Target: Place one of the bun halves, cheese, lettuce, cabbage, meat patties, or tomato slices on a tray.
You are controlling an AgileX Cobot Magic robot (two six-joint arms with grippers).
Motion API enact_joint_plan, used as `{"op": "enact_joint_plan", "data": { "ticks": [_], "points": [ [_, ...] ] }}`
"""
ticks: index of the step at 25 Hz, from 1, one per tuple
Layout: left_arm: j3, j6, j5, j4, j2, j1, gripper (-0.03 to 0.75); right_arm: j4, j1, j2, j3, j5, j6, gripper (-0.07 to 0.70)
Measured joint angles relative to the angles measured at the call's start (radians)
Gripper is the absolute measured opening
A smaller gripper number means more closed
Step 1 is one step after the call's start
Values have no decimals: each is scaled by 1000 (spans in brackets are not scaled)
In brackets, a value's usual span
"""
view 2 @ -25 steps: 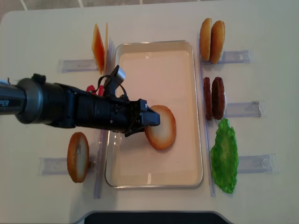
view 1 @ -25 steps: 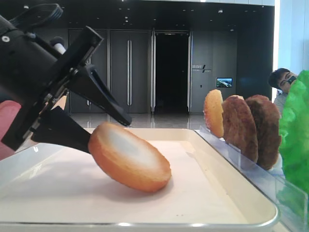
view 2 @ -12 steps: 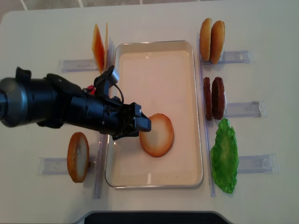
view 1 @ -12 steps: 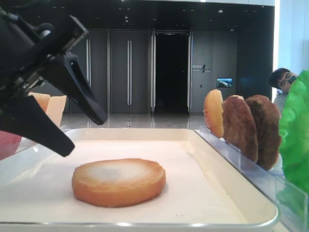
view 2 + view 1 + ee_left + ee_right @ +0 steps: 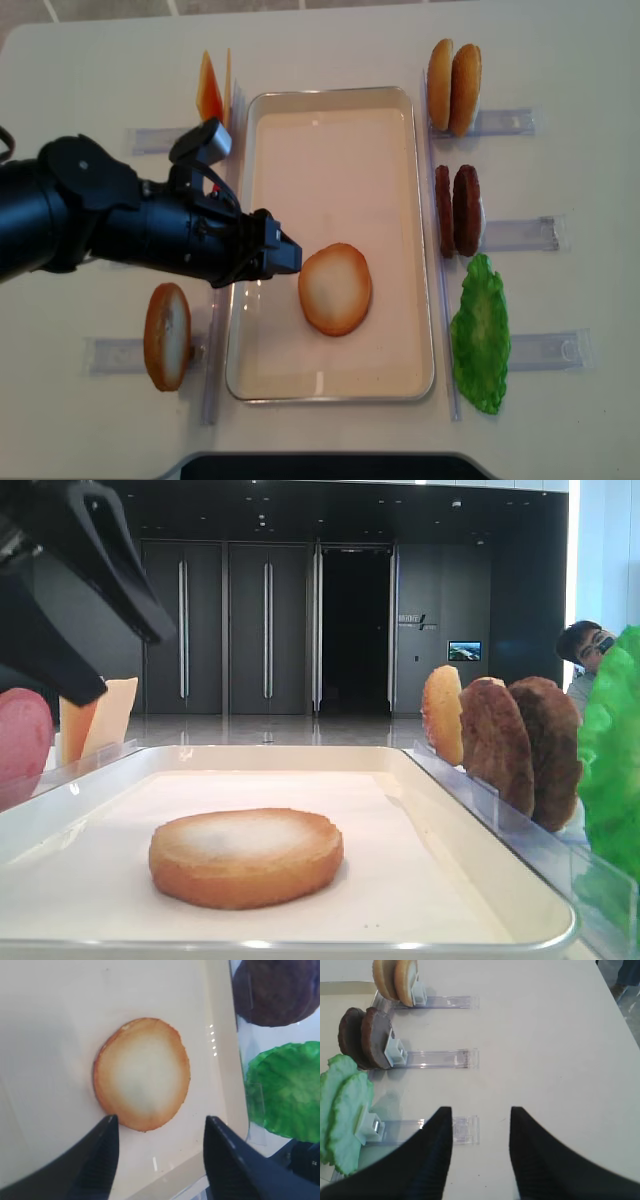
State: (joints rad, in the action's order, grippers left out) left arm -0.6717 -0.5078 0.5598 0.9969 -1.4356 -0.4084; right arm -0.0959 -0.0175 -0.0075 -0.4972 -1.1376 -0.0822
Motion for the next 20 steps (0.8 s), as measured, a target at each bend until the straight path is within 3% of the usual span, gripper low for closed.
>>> {"op": "enact_joint_plan", "data": {
  "ticks": [6,14,20],
  "points": [
    [-71,208,67,-232,162,0,412,0,0,0,0,0,0,296],
    [-257,554,312,-804,269,0,411,0,0,0,0,0,0,296],
    [-294,721,473,-1133,276,0,411,0,0,0,0,0,0,296]
  ]
}}
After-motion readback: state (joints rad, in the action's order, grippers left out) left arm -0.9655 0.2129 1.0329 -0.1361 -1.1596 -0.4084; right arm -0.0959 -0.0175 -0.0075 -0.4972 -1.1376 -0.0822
